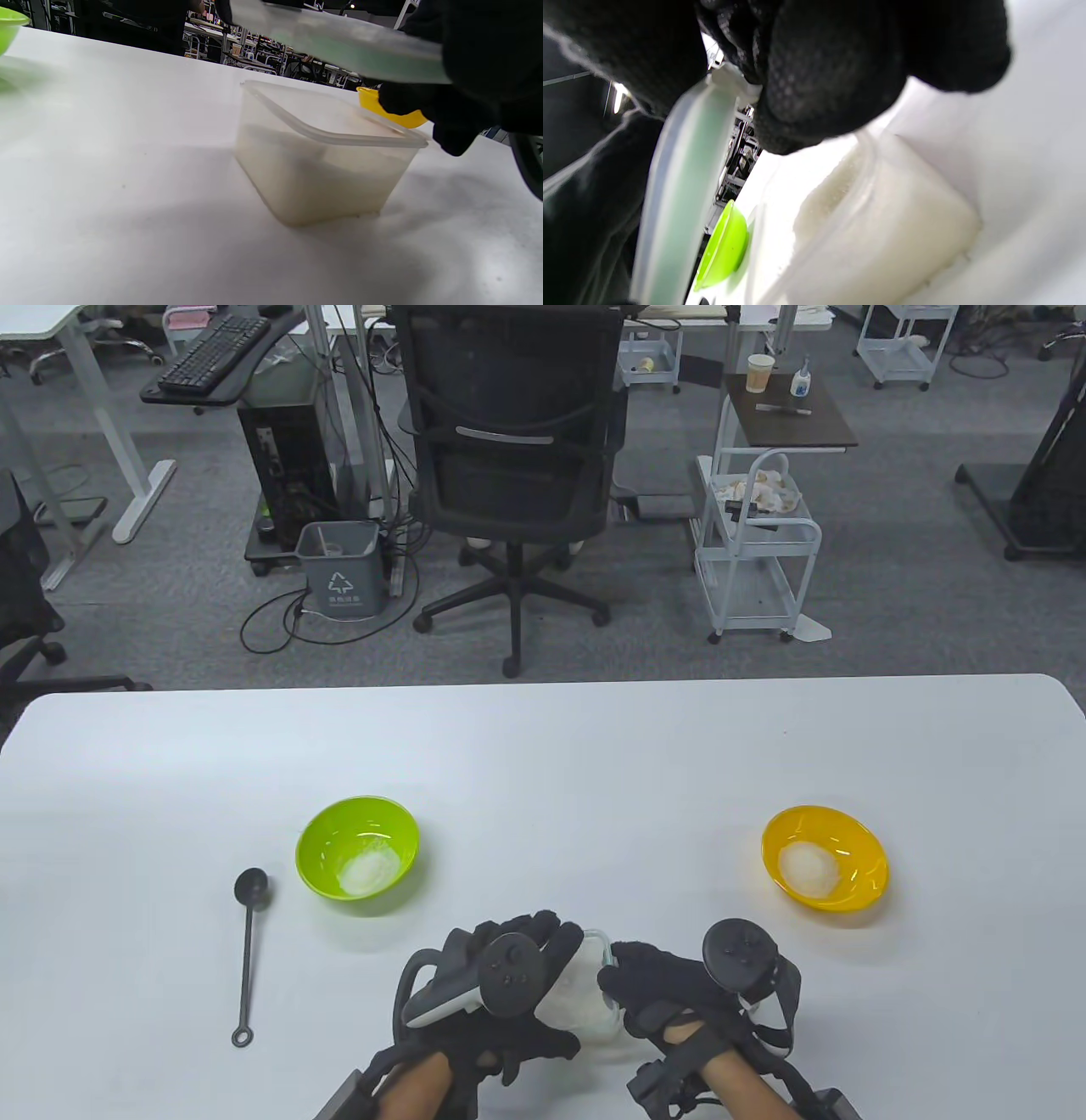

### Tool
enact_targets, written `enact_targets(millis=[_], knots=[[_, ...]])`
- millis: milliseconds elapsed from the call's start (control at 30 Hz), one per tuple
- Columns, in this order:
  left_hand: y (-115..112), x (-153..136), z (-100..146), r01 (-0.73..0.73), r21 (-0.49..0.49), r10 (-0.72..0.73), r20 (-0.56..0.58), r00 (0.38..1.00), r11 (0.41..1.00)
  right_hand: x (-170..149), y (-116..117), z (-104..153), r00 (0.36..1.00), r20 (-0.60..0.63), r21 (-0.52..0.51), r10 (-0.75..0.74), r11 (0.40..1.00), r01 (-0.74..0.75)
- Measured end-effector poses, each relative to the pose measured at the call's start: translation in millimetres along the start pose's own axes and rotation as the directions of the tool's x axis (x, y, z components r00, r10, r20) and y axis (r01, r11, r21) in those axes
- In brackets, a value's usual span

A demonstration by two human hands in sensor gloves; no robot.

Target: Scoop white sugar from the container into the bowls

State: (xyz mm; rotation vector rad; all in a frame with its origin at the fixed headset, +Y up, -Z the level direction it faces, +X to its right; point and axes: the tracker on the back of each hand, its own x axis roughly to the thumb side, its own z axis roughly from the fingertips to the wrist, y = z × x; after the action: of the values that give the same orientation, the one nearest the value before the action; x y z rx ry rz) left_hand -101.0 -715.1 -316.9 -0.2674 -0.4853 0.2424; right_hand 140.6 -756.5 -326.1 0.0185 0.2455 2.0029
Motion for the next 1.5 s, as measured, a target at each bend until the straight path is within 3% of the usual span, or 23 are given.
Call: enact_targets(millis=[233,367,467,533,667,867,1067,1500], knots=[[-2,-35,3,-0.294,0.124,0.309,-0.128,0.943,0.948,-6,-11,0,0.999,-0.022,-0.068,-0.049,0.997,0.047],[-8,-48,0,-0.417,0.114,0.431,-0.177,0.885,0.902,-12,-11,-3,0.991,-0.062,-0.050,-0.122,0.992,0.119],[-13,-51,-4,-0.531,0.051,0.531,-0.179,0.828,0.846,-15,-10,-4,0.987,-0.084,-0.037,-0.138,0.990,0.136],[-14,-53,-5,-0.555,0.068,0.556,-0.203,0.806,0.829,-16,-9,-5,0.986,-0.091,-0.036,-0.141,0.990,0.138],[-13,-57,-5,-0.561,0.092,0.565,-0.247,0.787,0.823,-22,-5,-6,0.977,-0.149,-0.003,-0.154,0.988,0.155],[-15,-56,-5,-0.459,0.143,0.480,-0.319,0.817,0.877,-23,-5,-8,0.984,-0.165,-0.043,-0.064,0.997,0.058],[-19,-49,-13,-0.310,0.113,0.329,-0.381,0.864,0.944,-7,-6,-3,0.958,-0.048,-0.164,0.284,0.944,-0.288],[-19,-44,-12,-0.250,0.134,0.283,-0.414,0.865,0.959,-9,-1,-4,0.957,-0.056,-0.121,0.284,0.950,-0.289]])
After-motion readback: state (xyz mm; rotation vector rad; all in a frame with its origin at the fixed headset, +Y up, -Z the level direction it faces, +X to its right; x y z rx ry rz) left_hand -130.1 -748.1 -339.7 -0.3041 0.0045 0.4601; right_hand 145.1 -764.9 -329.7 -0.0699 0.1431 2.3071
